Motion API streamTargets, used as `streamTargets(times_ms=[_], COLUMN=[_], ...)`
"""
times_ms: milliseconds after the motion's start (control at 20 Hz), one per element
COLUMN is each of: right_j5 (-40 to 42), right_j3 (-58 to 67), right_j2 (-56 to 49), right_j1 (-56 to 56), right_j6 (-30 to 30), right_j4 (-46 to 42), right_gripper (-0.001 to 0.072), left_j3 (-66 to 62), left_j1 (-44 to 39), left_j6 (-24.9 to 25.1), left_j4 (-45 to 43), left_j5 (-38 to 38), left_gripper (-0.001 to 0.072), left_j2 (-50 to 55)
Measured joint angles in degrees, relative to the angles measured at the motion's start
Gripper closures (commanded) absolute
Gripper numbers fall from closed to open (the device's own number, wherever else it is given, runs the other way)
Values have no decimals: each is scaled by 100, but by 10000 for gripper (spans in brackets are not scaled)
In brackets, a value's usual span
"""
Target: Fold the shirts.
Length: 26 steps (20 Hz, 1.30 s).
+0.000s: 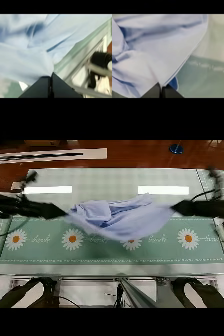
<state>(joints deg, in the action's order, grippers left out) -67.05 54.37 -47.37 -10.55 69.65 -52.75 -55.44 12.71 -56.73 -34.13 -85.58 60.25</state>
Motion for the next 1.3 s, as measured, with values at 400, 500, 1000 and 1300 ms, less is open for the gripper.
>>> streamTargets(times_ms=[400, 500, 1000, 1300], right_j5=[-267, -337, -1722, -2706], right_j3=[3908, 4638, 6258, 6339], right_j2=[1056, 1108, 1327, 1471], right_j1=[-643, -682, -588, -573], right_j6=[986, 1086, 1314, 1445], right_j4=[-817, -1285, -2393, -2503], right_gripper=[687, 687, 687, 688], left_j3=[-3036, -3683, -6470, -6883], left_j1=[452, 476, 498, 501], left_j6=[-81, -313, -1910, -2253], left_j4=[752, 621, -1008, -1325], left_j5=[1241, 1576, 1318, 400], left_gripper=[680, 680, 681, 681], left_j2=[-2179, -2496, -3008, -2968])
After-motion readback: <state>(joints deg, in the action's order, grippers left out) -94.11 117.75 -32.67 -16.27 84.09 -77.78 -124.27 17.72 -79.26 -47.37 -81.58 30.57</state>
